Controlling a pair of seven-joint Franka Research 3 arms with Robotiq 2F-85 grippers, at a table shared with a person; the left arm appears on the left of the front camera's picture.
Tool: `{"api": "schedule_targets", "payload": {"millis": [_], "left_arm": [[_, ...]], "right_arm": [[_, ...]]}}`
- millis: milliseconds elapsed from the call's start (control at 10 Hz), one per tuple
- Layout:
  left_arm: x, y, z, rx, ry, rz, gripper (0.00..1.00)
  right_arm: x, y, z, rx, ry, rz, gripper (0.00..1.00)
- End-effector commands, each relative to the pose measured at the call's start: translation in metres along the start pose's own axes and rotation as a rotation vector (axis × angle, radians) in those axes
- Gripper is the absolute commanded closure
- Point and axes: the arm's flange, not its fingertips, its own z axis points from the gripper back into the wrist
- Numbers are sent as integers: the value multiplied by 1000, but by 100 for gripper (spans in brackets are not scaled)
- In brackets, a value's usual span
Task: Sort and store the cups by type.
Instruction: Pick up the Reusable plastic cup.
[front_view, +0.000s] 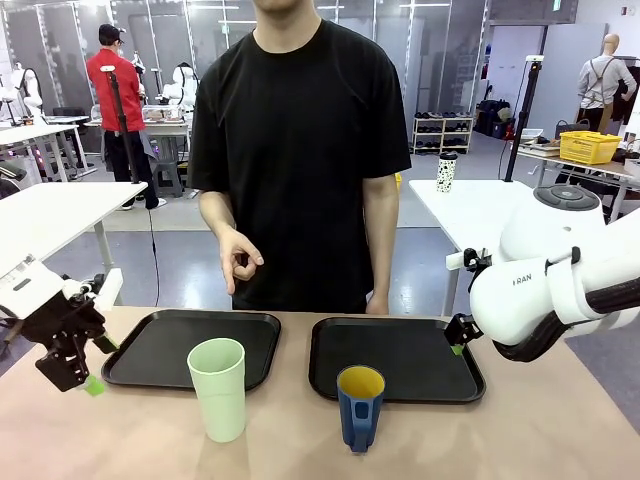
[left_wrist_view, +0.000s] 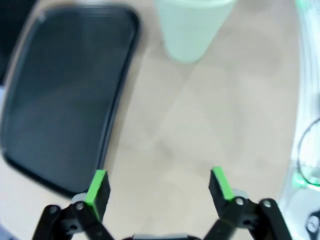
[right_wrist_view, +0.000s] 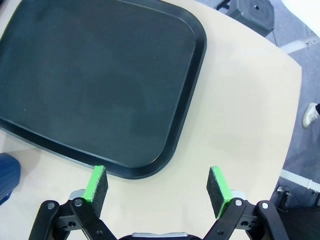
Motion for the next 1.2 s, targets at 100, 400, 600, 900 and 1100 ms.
{"api": "schedule_targets", "payload": {"millis": [100,400,600,900,1100], "left_arm": [[-17,-11,-29,-118,-181,-78,0],[-32,-10,-45,-182,-403,-92,0],[-53,-5,-64,-175,-559,-61,0],[-53,-9,-93,-144,-811,-36,0],[-49,-13,-109,-137,-921,-48,0]], "right_arm": [[1,0,0,-1,-1,4,0],[1,0,0,-1,-1,4,0],[1,0,0,-1,-1,4,0],[1,0,0,-1,-1,4,0],[1,0,0,-1,-1,4,0]]}}
